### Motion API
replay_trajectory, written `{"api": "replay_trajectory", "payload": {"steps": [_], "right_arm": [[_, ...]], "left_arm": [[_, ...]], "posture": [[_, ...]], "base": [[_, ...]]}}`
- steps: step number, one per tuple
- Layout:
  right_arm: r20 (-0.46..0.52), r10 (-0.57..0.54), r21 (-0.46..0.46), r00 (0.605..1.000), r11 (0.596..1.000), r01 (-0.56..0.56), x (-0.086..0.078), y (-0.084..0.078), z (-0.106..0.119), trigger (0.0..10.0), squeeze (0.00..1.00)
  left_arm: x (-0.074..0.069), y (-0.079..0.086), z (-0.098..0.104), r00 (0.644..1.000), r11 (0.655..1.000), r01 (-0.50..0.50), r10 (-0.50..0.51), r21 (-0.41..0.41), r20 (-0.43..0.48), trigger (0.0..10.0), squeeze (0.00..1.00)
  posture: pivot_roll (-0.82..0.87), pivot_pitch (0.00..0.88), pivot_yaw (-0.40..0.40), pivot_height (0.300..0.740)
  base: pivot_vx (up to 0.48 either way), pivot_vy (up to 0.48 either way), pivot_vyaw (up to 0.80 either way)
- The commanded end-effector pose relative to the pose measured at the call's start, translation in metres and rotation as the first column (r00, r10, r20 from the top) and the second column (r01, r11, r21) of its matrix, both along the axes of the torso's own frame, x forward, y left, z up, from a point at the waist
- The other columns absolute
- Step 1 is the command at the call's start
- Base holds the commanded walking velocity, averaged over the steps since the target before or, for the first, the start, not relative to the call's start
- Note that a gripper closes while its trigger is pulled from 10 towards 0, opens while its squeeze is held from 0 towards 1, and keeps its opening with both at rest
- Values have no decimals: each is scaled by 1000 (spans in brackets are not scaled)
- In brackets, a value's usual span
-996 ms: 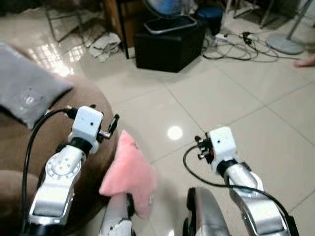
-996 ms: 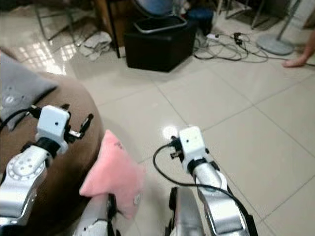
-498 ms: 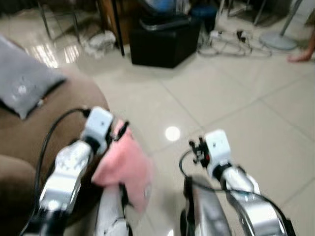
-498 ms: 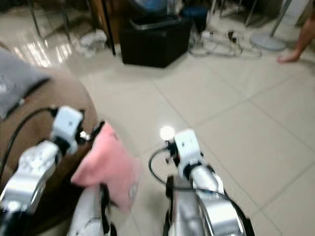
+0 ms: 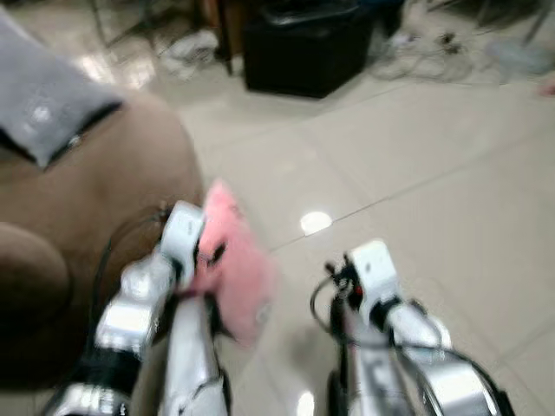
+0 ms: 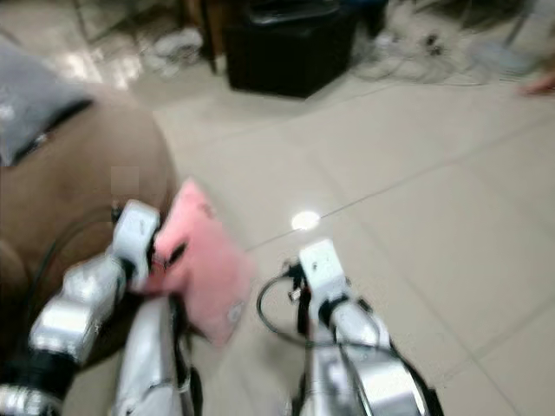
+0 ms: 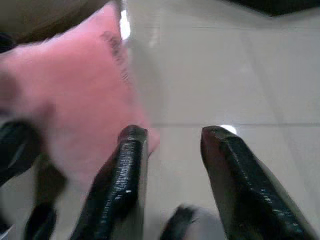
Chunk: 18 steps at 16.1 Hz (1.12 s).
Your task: Move the pillow to the sofa from floor
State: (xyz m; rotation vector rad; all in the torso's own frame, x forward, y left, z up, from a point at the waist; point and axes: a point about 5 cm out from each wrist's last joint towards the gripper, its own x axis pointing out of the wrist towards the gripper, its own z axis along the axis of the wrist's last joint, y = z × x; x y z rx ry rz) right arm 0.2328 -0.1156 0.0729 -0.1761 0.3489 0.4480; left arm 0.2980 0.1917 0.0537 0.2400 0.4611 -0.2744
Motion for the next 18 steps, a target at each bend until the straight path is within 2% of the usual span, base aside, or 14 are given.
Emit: {"api": "replay_trajectory", "payload": {"steps": [1, 2, 4, 6, 7, 10, 11, 12, 13, 15, 18], "right_arm": [[-11, 49, 16, 999, 999, -49, -2, 5, -1, 10000, 1000], [-16, 82, 4, 996, 997, -82, 2, 7, -1, 10000, 1000], [-6, 120, -2, 993, 993, -120, 6, 10, 2, 10000, 1000], [25, 144, -27, 989, 989, -143, 3, 10, 7, 10000, 1000], [30, 138, -22, 990, 990, -138, 3, 8, 10, 10000, 1000], [25, 174, -54, 984, 984, -172, -2, 9, 10, 10000, 1000], [21, 206, -72, 978, 976, -204, -3, 11, 10, 10000, 114], [28, 224, -81, 974, 972, -221, -4, 12, 12, 10000, 0], [46, 221, -88, 974, 972, -216, -2, 11, 16, 10000, 0], [50, 223, -94, 974, 972, -217, 0, 10, 17, 10000, 0], [53, 239, -110, 970, 966, -232, -2, 9, 20, 10000, 0]], "left_arm": [[3, 4, -4, 999, 999, -48, 47, -6, -17, 10000, 1000], [6, 7, -16, 993, 994, -105, 106, 17, -45, 10000, 1000], [9, 15, -24, 979, 980, -195, 197, 46, -48, 10000, 1000], [14, 17, -21, 948, 947, -318, 319, -52, -1, 10000, 1000], [17, 17, -20, 940, 939, -339, 341, -62, 22, 10000, 1000], [16, 21, -25, 942, 941, -334, 332, 43, 52, 10000, 1000], [16, 24, -26, 949, 945, -315, 312, 88, 49, 10000, 1000], [15, 28, -27, 954, 947, -300, 297, 118, 43, 10000, 145], [15, 33, -27, 954, 941, -299, 295, 156, 53, 10000, 0], [15, 36, -26, 955, 937, -298, 292, 183, 60, 10000, 0], [16, 42, -24, 949, 912, -314, 299, 262, 95, 10000, 0]], "posture": [[-20, 178, 9, 496], [-40, 203, 1, 496], [-49, 212, 12, 496], [-77, 226, 15, 496], [-87, 233, 12, 496], [-102, 244, -2, 496], [-105, 256, -9, 496], [-106, 259, -11, 496], [-108, 259, -10, 496], [-114, 263, -11, 496], [-126, 269, -13, 496]], "base": [[0, 0, 0], [0, 0, 0], [0, 0, 0], [0, 0, 0], [0, 0, 0], [0, 0, 0], [0, 0, 0], [0, 0, 0], [0, 0, 0], [0, 0, 0], [0, 0, 0]]}}
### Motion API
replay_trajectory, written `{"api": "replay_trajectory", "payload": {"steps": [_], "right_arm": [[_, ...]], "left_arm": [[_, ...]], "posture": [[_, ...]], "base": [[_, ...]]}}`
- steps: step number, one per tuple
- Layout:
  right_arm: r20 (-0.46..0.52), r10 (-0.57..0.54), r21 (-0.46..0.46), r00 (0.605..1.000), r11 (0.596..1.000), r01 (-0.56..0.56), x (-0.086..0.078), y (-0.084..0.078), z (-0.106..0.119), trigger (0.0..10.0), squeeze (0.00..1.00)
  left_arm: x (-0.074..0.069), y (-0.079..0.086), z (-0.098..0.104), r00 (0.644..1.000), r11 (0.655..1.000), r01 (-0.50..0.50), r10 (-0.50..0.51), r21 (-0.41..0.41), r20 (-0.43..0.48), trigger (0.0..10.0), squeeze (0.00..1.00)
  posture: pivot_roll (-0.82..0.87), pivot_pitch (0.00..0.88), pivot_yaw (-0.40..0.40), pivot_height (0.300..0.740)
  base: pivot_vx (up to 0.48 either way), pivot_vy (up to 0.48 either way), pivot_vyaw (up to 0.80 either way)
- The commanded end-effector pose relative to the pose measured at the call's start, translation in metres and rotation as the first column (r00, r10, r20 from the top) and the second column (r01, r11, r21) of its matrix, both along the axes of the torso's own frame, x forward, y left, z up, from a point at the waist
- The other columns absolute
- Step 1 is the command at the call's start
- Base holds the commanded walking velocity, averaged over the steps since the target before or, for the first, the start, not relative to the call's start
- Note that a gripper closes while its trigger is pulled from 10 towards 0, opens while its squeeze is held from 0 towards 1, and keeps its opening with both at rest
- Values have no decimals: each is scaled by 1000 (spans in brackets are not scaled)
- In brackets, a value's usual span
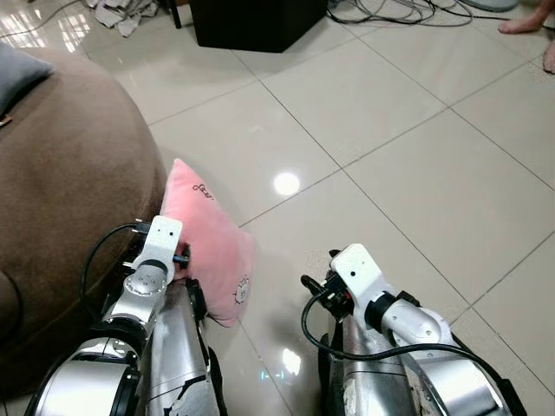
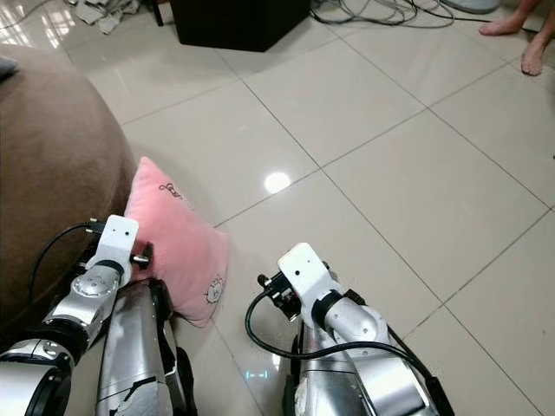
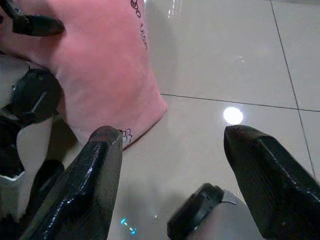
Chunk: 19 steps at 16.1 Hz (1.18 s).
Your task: Move the pillow to the sofa from floor
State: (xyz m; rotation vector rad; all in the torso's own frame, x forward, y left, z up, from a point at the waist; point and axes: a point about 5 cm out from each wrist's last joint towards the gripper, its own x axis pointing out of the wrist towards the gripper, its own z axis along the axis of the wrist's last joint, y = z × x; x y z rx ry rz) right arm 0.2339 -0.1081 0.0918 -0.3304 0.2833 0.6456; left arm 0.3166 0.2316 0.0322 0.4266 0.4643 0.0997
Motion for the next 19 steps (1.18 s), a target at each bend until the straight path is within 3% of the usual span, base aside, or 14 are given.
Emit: {"api": "replay_trajectory", "payload": {"steps": [1, 4, 5, 6, 7, 19], "right_arm": [[-5, 18, -9, 1000, 1000, -18, -4, 1, 1, 10000, 0], [-9, 34, -21, 999, 999, -34, -7, 3, 1, 10000, 0], [-11, 37, -22, 999, 999, -37, -7, 3, 1, 10000, 0], [-14, 41, -21, 999, 999, -41, -7, 3, 1, 10000, 0], [-16, 44, -20, 999, 999, -44, -8, 3, 1, 10000, 0], [12, 67, -16, 998, 998, -66, -9, 2, 4, 10000, 0]], "left_arm": [[-3, 4, -3, 1000, 999, -7, 7, 48, -12, 10000, 0], [-6, 9, -6, 998, 991, -7, 15, 130, -59, 7882, 0], [-6, 9, -7, 998, 991, -4, 13, 135, -66, 4431, 0], [-6, 9, -7, 998, 991, -6, 15, 134, -69, 3608, 0], [-6, 9, -7, 997, 992, -10, 19, 126, -69, 0, 0], [-3, 11, -3, 998, 993, -31, 37, 113, -52, 0, 0]], "posture": [[-131, 273, -14, 496], [-135, 285, -20, 496], [-135, 285, -20, 496], [-139, 290, -23, 496], [-140, 290, -23, 496], [-139, 288, -24, 496]], "base": [[0, 0, 0], [0, 0, 0], [0, 0, 0], [0, 0, 0], [0, 0, 0], [0, 0, 0]]}}
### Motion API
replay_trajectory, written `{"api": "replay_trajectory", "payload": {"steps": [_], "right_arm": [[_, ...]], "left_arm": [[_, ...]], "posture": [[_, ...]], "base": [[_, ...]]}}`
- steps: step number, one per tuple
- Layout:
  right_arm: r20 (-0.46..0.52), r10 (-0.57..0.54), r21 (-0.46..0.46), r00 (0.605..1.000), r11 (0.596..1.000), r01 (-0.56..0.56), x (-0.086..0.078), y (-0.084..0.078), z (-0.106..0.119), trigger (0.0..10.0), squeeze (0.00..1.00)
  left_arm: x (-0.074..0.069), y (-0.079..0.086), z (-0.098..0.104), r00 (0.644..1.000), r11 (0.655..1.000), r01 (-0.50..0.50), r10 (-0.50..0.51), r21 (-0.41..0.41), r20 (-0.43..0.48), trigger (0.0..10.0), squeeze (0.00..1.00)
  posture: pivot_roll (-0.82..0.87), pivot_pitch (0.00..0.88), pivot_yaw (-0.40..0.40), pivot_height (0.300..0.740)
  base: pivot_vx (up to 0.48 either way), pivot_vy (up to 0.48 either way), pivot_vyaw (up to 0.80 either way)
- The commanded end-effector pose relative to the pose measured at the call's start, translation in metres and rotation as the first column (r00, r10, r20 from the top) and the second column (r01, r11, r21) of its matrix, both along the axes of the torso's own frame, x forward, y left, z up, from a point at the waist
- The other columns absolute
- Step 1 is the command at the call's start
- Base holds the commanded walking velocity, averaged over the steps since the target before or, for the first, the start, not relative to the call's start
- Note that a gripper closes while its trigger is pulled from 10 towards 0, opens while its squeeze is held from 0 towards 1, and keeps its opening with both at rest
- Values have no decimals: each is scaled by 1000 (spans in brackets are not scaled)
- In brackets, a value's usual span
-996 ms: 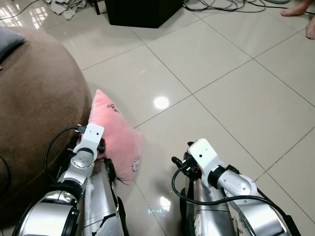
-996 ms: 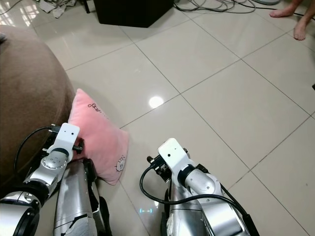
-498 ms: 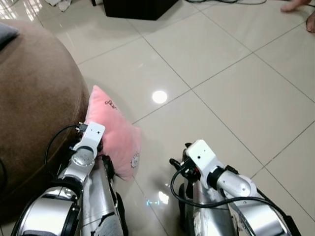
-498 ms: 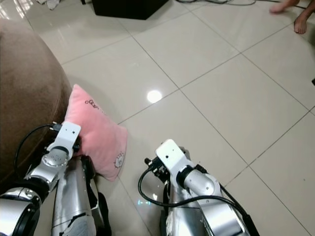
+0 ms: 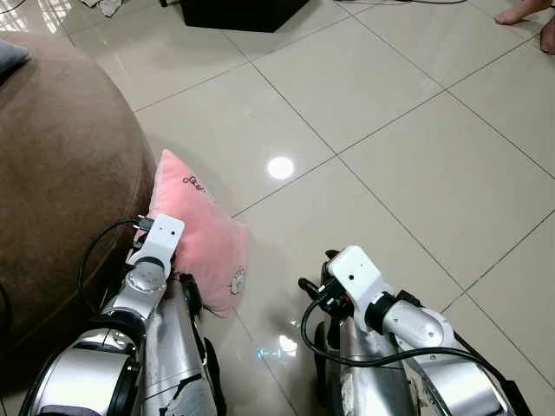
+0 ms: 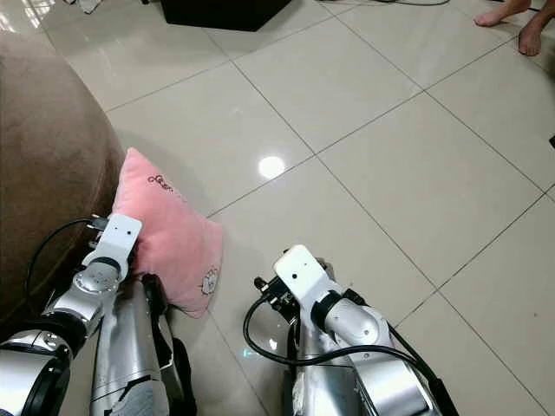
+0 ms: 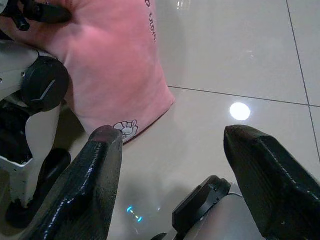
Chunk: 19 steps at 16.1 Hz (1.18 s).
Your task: Move the pillow to the sofa from floor
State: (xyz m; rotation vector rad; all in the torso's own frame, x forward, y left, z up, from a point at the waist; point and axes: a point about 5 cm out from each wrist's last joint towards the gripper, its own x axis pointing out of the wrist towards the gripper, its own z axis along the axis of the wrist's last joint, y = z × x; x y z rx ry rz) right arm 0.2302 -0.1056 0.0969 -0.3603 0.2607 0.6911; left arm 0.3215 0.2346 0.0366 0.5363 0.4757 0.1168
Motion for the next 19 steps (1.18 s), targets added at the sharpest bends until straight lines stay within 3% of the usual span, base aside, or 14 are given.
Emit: {"api": "replay_trajectory", "payload": {"steps": [1, 16, 19], "right_arm": [[-8, 14, -1, 1000, 1000, -14, -5, -1, -2, 10000, 0], [-14, 14, -8, 1000, 1000, -14, -6, 1, -6, 10000, 0], [-17, 16, -9, 1000, 1000, -16, -6, 1, -7, 10000, 0]], "left_arm": [[-7, 8, -7, 999, 999, -41, 41, 4, -35, 0, 0], [-7, 6, -7, 999, 999, -38, 38, -9, -32, 0, 0], [-5, 2, -6, 1000, 998, -21, 19, -67, -17, 0, 0]], "posture": [[-138, 289, -23, 496], [-138, 285, -19, 496], [-132, 275, -18, 496]], "base": [[0, 0, 0], [0, 0, 0], [0, 0, 0]]}}
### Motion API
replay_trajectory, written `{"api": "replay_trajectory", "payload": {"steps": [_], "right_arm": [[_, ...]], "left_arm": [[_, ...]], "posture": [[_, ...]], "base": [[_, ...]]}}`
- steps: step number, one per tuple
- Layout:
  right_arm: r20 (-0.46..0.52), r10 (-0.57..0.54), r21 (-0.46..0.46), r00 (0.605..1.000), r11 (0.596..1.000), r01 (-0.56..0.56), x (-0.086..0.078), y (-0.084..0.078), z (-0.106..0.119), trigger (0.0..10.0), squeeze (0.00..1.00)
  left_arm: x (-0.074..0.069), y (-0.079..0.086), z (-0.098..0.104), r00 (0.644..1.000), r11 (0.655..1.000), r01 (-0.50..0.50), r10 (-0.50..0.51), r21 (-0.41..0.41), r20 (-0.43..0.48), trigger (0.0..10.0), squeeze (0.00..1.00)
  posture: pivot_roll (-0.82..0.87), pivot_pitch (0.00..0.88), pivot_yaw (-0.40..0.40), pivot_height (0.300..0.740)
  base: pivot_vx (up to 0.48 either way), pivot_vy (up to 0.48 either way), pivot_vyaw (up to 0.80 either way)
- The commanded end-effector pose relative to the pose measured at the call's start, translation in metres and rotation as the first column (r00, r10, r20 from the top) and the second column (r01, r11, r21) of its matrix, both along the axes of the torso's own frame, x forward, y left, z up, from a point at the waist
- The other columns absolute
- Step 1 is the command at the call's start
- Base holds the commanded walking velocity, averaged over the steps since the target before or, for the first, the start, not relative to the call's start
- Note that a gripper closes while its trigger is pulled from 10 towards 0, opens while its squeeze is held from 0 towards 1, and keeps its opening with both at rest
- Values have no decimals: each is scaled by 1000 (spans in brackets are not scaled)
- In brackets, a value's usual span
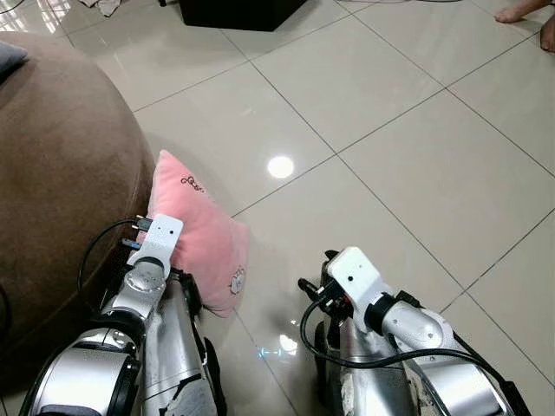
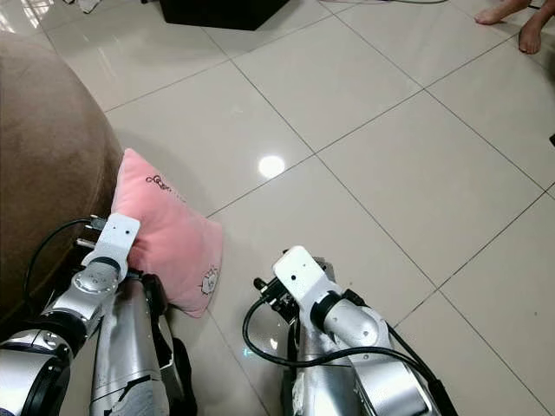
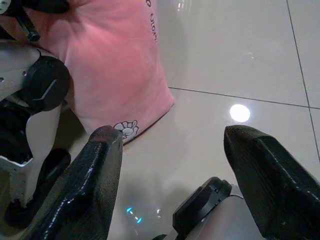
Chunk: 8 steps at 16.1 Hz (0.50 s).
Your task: Move the pillow to the sofa from floor
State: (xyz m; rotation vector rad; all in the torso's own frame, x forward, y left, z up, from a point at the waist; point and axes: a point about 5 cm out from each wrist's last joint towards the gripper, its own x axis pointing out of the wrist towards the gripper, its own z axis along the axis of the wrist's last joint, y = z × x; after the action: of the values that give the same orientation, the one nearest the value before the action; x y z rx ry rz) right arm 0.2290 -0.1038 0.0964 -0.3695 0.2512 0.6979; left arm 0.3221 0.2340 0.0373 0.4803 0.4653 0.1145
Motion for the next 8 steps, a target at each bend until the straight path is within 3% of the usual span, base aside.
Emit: {"api": "replay_trajectory", "payload": {"steps": [1, 2, 3, 4, 5, 6, 7, 8], "right_arm": [[-26, 6, -4, 1000, 1000, -6, -6, 0, -7, 10000, 0], [-25, 5, 7, 1000, 1000, -5, -6, 0, -7, 10000, 0], [-24, 6, 13, 1000, 1000, -5, -7, 1, -7, 10000, 0], [1, 18, 85, 1000, 996, -18, -11, 6, -1, 10000, 0], [13, 19, 110, 1000, 994, -21, -12, 8, 1, 10000, 0], [35, 20, 151, 999, 988, -25, -18, 12, 5, 10000, 0], [52, 4, 166, 999, 986, -12, -19, 12, 7, 10000, 0], [77, -37, 178, 996, 984, 23, -18, 11, 10, 10000, 0]], "left_arm": [[-4, -3, -6, 1000, 998, 5, -5, -57, -15, 0, 0], [-1, -15, -5, 998, 989, 56, -54, -140, 22, 0, 0], [0, -20, -4, 997, 982, 75, -69, -172, 38, 0, 0], [5, -36, 2, 989, 951, 126, -97, -281, 115, 0, 0], [8, -42, 7, 983, 938, 146, -104, -315, 148, 0, 0], [18, -62, 23, 957, 899, 234, -145, -371, 251, 0, 0], [23, -71, 35, 934, 878, 288, -169, -383, 314, 0, 0], [29, -80, 56, 889, 850, 358, -185, -386, 418, 0, 0]], "posture": [[-130, 271, -18, 496], [-126, 265, -15, 496], [-126, 265, -15, 496], [-115, 246, -10, 496], [-108, 234, -8, 496], [-96, 212, 2, 496], [-85, 192, 16, 496], [-74, 172, 29, 496]], "base": [[0, 0, 0], [0, 0, 0], [0, 0, 0], [0, 0, 0], [0, 0, 0], [0, 0, 0], [0, 0, 0], [0, 0, 0]]}}
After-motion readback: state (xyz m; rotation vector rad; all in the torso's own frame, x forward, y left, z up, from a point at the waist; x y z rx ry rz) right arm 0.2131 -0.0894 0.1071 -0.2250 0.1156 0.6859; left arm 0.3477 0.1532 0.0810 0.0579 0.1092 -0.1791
